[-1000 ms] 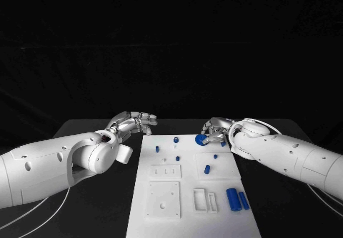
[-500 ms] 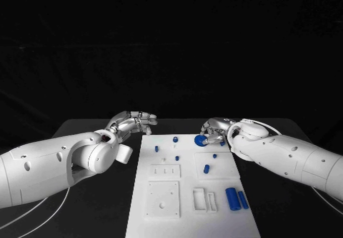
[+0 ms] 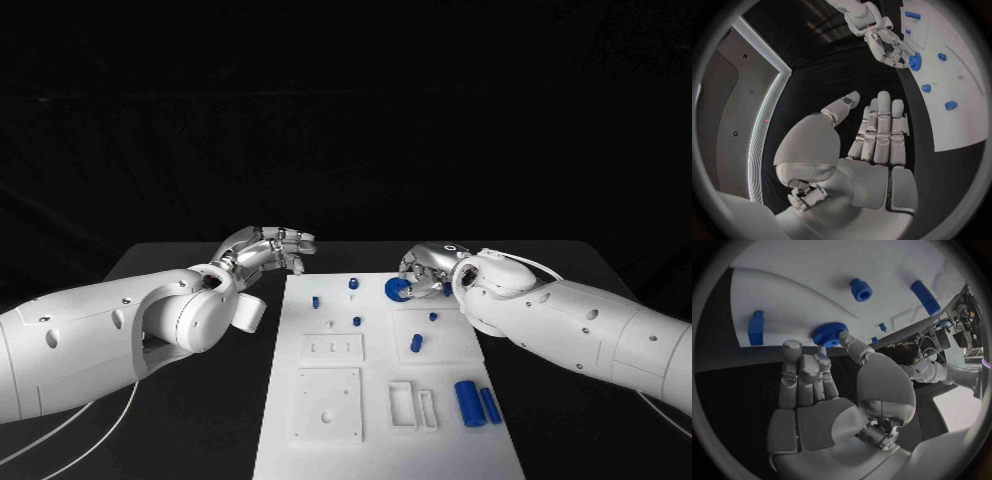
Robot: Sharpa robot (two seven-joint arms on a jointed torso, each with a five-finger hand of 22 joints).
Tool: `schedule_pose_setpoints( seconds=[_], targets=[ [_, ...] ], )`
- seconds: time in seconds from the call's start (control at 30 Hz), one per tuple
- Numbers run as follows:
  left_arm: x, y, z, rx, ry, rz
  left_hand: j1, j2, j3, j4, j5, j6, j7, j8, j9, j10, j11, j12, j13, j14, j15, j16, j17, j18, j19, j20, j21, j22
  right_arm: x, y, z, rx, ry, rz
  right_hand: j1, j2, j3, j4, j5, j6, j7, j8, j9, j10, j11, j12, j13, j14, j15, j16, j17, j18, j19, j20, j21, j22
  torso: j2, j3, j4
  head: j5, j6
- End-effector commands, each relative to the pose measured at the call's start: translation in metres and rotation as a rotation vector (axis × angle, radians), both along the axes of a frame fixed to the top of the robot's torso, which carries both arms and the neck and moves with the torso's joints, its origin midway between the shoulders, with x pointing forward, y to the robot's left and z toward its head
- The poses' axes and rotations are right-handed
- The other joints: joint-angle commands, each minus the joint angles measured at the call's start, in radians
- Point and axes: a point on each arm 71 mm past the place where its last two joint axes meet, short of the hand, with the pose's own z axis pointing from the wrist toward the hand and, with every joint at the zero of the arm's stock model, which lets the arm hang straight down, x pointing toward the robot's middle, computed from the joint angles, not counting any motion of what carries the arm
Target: Assemble the parts on the task board
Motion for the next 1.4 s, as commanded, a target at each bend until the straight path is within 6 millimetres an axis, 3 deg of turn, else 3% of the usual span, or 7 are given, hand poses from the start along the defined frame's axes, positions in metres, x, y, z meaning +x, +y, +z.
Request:
schedule_pose_setpoints(
  seconds=[0.03,0.17,0.37,0.57,0.9,1.17,1.4],
  targets=[
    [-0.001,-0.003,0.002,-0.007,-0.015,-0.017,-0.004,0.002,0.002,0.004,-0.002,-0.007,0.001,-0.007,0.002,-0.001,0.002,-0.004,0.001,-0.007,-0.002,0.006,-0.002,0.024,-0.007,-0.004,0.004,0.014,-0.002,-0.001,0.011,0.009,-0.141,-0.035,-0.008,-0.009,-0.004,0.009,-0.005,0.045,0.035,0.004,0.042,0.003,-0.010,-0.001,-0.002,-0.002,-0.009,-0.005,0.002,0.037,0.005,-0.005,0.007,0.016,0.000,-0.0006,-0.0009,-0.002,0.003],
    [-0.001,-0.002,0.002,-0.007,-0.016,-0.014,-0.004,0.002,0.002,0.004,-0.002,-0.007,0.001,-0.007,0.002,-0.001,0.002,-0.003,0.001,-0.007,-0.002,0.006,-0.002,0.024,-0.007,-0.004,0.004,0.014,-0.005,0.004,0.017,0.065,-0.194,0.003,0.003,-0.029,0.010,0.031,-0.006,0.048,0.032,0.005,0.048,0.008,-0.013,-0.001,-0.005,0.001,-0.012,-0.007,0.007,0.037,0.010,-0.014,0.007,0.014,-0.001,-0.0001,-0.0010,-0.002,0.006],
    [0.000,-0.001,0.002,-0.006,-0.017,-0.009,-0.003,0.002,0.002,0.004,-0.001,-0.007,0.001,-0.007,0.002,-0.001,0.002,-0.004,0.001,-0.007,-0.002,0.006,-0.002,0.024,-0.007,-0.004,0.004,0.014,-0.013,0.018,0.023,0.077,-0.269,0.062,0.012,-0.038,0.017,0.041,-0.003,0.048,0.032,0.004,0.051,0.010,-0.013,-0.001,-0.007,0.002,-0.012,-0.007,0.012,0.037,0.012,-0.023,0.006,0.013,-0.001,0.0018,-0.0004,-0.001,0.012],
    [0.000,-0.001,0.002,-0.006,-0.018,-0.010,-0.003,0.002,0.002,0.003,-0.001,-0.007,0.001,-0.007,0.002,-0.001,0.002,-0.004,0.001,-0.007,-0.002,0.006,-0.003,0.025,-0.007,-0.004,0.004,0.014,-0.019,0.035,0.024,0.055,-0.289,0.105,0.023,-0.050,0.026,0.053,-0.001,0.050,0.031,0.004,0.056,0.013,-0.014,0.000,-0.008,0.003,-0.013,-0.007,0.016,0.037,0.015,-0.028,0.005,0.013,0.001,0.0007,0.0019,-0.001,0.015],
    [-0.001,-0.002,0.002,-0.006,-0.016,-0.014,-0.003,0.002,0.002,0.003,-0.001,-0.007,0.001,-0.007,0.002,-0.001,0.002,-0.004,0.001,-0.007,-0.002,0.007,-0.003,0.025,-0.007,-0.004,0.005,0.014,-0.026,0.056,0.012,-0.006,-0.267,0.156,0.029,-0.057,0.030,0.058,-0.004,0.051,0.031,0.004,0.058,0.015,-0.015,-0.001,-0.009,0.003,-0.014,-0.008,0.018,0.037,0.015,-0.029,0.005,0.013,0.002,-0.0022,0.0022,0.003,0.016],
    [-0.001,-0.003,0.002,-0.007,-0.016,-0.017,-0.003,0.001,0.002,0.003,-0.001,-0.007,0.001,-0.007,0.002,-0.002,0.002,-0.004,0.001,-0.008,-0.002,0.007,-0.003,0.025,-0.007,-0.004,0.005,0.014,-0.029,0.070,0.002,-0.023,-0.235,0.172,0.035,-0.061,0.036,0.064,0.003,0.050,0.031,0.003,0.059,0.015,-0.015,-0.002,-0.011,0.003,-0.014,-0.011,0.019,0.037,0.014,-0.027,0.004,0.013,0.003,-0.0015,0.0061,0.008,0.014],
    [-0.001,-0.003,0.002,-0.007,-0.014,-0.021,-0.003,0.001,0.002,0.003,-0.001,-0.007,0.001,-0.007,0.002,-0.002,0.002,-0.004,0.001,-0.008,-0.002,0.007,-0.004,0.025,-0.007,-0.004,0.005,0.014,-0.032,0.080,-0.006,-0.028,-0.214,0.185,0.035,-0.062,0.036,0.067,0.003,0.048,0.031,0.002,0.060,0.014,-0.014,-0.002,-0.011,0.003,-0.013,-0.012,0.019,0.037,0.014,-0.027,0.003,0.013,0.002,-0.0013,0.0043,0.012,0.009]
  ],
)
